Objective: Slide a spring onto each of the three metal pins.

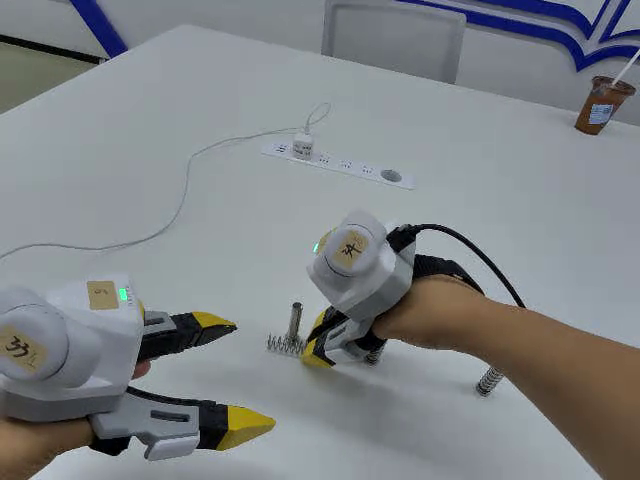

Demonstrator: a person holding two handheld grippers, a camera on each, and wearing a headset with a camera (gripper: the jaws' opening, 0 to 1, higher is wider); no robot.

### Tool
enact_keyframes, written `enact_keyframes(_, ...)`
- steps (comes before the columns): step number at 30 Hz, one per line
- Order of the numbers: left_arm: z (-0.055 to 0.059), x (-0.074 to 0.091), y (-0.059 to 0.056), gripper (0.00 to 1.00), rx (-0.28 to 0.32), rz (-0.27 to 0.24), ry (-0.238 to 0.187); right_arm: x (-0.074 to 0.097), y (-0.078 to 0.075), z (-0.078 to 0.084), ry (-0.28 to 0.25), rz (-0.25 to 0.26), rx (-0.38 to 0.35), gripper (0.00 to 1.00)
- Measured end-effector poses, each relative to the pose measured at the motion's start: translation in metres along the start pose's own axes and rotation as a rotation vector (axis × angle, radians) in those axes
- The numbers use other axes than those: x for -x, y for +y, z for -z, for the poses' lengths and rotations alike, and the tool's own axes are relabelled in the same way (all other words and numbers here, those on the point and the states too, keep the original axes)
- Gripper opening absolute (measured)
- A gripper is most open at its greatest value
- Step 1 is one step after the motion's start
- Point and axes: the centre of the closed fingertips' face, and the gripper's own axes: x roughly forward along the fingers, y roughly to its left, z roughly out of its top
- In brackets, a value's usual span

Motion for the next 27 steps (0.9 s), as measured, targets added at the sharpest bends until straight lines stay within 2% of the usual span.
enact_keyframes(6, 0.001, 0.000, -0.001, 0.65, -0.002, 0.000, 0.002, 0.003, 0.004, 0.002, 0.006, -0.006, -0.007, 0.11)
enact_keyframes(16, 0.003, -0.005, -0.007, 0.64, -0.018, 0.019, 0.014, 0.021, 0.017, -0.001, 0.002, -0.012, 0.020, 0.11)
enact_keyframes(27, -0.002, -0.013, -0.017, 0.56, -0.068, 0.065, 0.014, 0.056, 0.044, -0.003, -0.019, -0.052, 0.080, 0.11)
